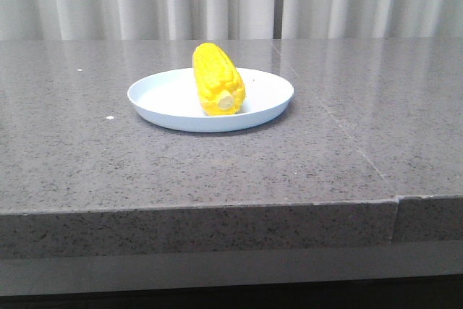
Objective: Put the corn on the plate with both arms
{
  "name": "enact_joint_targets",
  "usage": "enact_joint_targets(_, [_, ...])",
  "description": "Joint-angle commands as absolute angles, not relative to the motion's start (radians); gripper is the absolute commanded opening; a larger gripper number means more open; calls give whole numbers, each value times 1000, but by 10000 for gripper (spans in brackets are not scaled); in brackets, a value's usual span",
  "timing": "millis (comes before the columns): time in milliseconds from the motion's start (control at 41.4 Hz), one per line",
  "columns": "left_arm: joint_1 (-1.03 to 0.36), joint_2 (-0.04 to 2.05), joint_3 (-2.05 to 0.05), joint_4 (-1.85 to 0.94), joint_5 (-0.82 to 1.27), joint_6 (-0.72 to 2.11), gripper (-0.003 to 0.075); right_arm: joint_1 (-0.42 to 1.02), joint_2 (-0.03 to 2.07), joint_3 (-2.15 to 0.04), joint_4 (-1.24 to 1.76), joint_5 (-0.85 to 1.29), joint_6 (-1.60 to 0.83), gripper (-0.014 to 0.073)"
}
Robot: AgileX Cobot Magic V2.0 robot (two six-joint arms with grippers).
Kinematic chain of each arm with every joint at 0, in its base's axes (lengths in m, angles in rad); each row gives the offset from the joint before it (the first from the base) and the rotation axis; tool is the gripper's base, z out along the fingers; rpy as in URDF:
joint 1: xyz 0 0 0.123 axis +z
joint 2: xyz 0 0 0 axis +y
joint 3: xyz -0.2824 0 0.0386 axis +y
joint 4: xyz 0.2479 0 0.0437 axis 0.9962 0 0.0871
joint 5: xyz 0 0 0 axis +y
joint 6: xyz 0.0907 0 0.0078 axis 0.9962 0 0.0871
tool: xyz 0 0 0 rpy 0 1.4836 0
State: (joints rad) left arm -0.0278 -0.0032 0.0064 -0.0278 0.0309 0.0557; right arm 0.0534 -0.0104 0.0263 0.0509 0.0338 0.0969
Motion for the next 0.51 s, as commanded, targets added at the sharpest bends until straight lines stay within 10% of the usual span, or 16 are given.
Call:
enact_joint_targets(0, [-25, -22, 8, -28, -58, 47, -20, 47, -23, 11, 52, -48, 94, -118])
enact_joint_targets(484, [-8, -25, 8, -28, -58, 47, -20, 47, -23, 11, 52, -48, 94, -118])
